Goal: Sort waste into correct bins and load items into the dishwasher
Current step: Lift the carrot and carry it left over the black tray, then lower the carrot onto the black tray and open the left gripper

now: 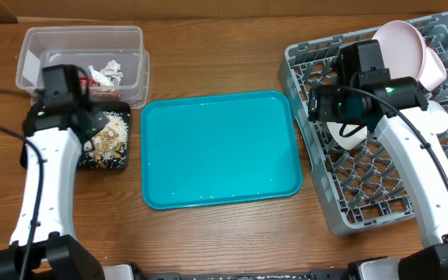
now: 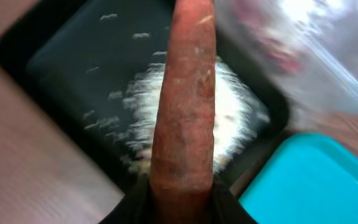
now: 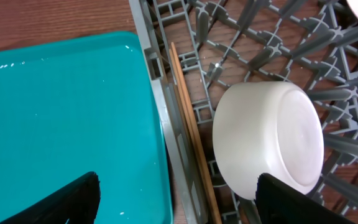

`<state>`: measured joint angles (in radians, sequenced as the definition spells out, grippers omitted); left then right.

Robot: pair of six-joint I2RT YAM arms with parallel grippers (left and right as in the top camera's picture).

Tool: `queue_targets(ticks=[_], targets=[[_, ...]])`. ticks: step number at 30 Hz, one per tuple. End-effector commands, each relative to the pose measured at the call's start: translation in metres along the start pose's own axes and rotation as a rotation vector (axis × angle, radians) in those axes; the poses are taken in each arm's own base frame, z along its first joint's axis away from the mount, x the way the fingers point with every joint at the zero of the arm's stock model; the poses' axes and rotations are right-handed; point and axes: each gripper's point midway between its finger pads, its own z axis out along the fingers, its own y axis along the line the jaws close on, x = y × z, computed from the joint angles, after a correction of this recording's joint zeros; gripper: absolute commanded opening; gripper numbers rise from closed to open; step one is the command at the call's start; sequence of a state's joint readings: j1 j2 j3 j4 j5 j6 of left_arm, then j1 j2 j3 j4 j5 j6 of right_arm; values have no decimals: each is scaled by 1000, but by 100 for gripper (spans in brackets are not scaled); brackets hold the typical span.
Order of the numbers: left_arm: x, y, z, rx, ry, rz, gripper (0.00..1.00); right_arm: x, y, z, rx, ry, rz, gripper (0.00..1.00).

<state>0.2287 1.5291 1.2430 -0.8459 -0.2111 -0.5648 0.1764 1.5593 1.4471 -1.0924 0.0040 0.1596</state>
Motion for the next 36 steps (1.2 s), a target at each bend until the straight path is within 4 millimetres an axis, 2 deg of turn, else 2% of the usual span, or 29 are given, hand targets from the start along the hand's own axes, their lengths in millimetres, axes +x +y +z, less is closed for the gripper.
queue_targets(ticks=[1, 7, 11, 14, 18, 21, 22, 23, 27, 30, 33, 36], targets=[[-19, 40, 5, -110, -41, -252, 4, -5, 1, -3, -8, -15, -10, 82], [-19, 73, 37, -183, 30, -334, 4, -5, 2, -3, -9, -14, -10, 82], [-10, 86, 75, -234, 97, -352, 4, -5, 2, -3, -9, -13, -10, 82], [-5, 80, 100, -206, 140, -325, 4, -3, 1, -3, -7, -9, -10, 82], [-1, 73, 118, -179, 164, -288, 4, -3, 1, -3, -7, -6, -9, 82], [0, 73, 120, -181, 169, -286, 5, -2, 1, -3, -6, -1, -9, 82], [0, 73, 120, -182, 170, -285, 9, -1, 1, -3, -6, 0, -9, 82], [1, 74, 120, -184, 173, -281, 21, -1, 1, -3, -6, 0, -9, 82], [4, 73, 118, -178, 188, -253, 29, -1, 1, -3, -6, 0, -9, 82], [3, 63, 115, -117, 206, -212, 50, -2, 1, -3, -6, -1, -9, 83], [-7, 54, 101, -63, 195, -202, 67, -2, 1, -3, -6, -1, -9, 86], [-27, 47, 74, -33, 139, -203, 73, -2, 1, -3, -7, -1, -9, 87]])
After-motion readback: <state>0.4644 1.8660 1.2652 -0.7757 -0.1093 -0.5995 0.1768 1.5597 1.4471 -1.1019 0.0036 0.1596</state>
